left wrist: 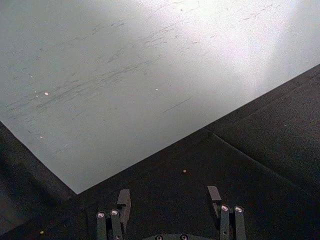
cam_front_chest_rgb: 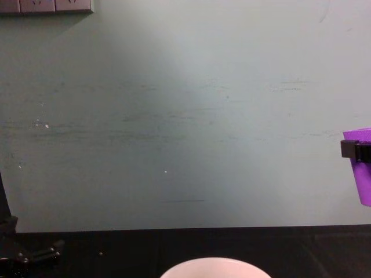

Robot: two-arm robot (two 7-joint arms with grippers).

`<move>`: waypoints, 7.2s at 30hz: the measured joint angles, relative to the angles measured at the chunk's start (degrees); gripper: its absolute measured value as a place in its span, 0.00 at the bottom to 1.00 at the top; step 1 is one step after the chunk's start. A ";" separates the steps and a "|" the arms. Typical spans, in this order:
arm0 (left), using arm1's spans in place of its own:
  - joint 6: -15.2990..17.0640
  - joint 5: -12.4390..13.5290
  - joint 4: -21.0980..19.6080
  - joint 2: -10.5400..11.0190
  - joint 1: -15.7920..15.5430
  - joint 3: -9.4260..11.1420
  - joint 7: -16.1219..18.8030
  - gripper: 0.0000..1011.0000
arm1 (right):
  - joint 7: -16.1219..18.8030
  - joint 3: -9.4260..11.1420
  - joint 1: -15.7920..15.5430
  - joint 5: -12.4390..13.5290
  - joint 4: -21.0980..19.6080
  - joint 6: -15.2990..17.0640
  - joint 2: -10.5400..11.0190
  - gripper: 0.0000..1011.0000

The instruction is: Pick up the cup and pour the mung beans from the cup into the bowl.

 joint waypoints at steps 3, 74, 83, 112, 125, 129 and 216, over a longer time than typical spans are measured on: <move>0.00 0.00 0.00 0.00 0.00 0.00 0.00 0.99 | 0.00 0.00 0.00 0.00 0.00 0.00 0.00 0.73; 0.00 0.00 0.00 0.00 0.00 0.00 0.00 0.99 | 0.00 0.00 0.00 0.00 0.00 0.00 0.00 0.73; 0.00 0.00 0.00 0.00 0.00 0.00 0.00 0.99 | 0.00 0.00 0.00 0.00 0.00 0.00 0.00 0.73; 0.00 0.00 0.00 0.00 0.00 0.00 0.00 0.99 | 0.00 0.00 0.00 0.00 0.00 0.00 0.00 0.73; 0.00 0.00 0.00 0.00 0.00 0.00 0.00 0.99 | 0.00 0.00 0.00 0.00 0.00 0.00 0.00 0.73; 0.00 0.00 0.00 0.00 0.00 0.00 0.00 0.99 | 0.00 0.00 0.00 0.00 0.00 0.00 0.00 0.73; 0.00 0.00 0.00 0.00 0.00 0.00 0.00 0.99 | -12.46 -28.63 12.27 -53.38 9.70 -6.35 0.89 0.73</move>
